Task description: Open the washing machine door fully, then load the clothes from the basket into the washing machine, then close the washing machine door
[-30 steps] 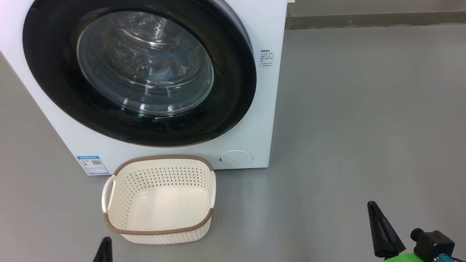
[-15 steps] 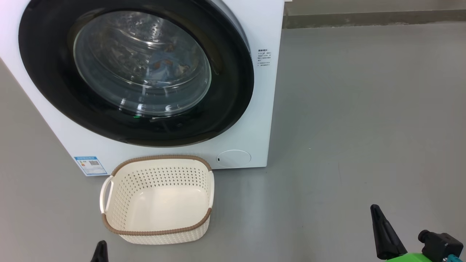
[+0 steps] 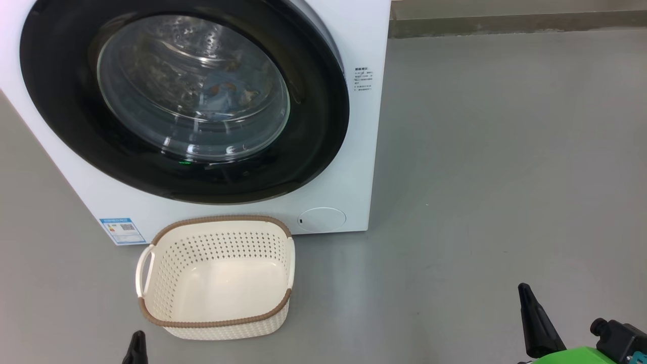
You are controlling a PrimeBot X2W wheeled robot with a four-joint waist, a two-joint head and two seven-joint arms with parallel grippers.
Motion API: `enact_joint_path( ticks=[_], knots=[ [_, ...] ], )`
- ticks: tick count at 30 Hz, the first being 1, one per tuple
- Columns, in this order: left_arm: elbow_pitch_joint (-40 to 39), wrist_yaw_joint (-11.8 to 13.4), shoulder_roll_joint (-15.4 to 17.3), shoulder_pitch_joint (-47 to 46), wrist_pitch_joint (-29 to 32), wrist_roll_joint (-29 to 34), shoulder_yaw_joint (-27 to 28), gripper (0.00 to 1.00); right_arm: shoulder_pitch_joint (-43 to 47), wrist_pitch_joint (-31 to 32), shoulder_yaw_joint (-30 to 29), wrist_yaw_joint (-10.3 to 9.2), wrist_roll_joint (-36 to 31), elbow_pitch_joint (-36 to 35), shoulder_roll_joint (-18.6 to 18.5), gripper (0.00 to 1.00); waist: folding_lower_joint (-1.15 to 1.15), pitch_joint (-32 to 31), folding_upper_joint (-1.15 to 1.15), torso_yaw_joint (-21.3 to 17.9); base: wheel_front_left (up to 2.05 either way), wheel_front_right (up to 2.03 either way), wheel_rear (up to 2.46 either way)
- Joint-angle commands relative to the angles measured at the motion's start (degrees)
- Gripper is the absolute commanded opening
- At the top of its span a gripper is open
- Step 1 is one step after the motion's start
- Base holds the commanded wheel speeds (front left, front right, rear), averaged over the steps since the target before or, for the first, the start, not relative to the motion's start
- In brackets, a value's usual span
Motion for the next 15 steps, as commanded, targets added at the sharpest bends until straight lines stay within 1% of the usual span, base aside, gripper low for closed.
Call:
enact_joint_path(
  ticks=[1, 15],
  knots=[
    [-0.8, 0.0, 1.0, -2.7, 0.4, -1.8, 0.5, 0.0, -2.2, 0.3, 0.0, 0.02, 1.7, -1.2, -0.5, 0.0, -0.01, 0.0, 0.0, -0.1, 0.0, 0.0, 0.0],
    [0.3, -0.1, 1.4, -4.7, 2.4, -11.3, 0.5, 0.0, -3.3, 2.7, -0.3, 0.03, 10.4, -0.5, -0.6, 0.0, -0.01, 0.2, 0.0, -0.5, 0.0, 0.0, 0.0]
  ],
)
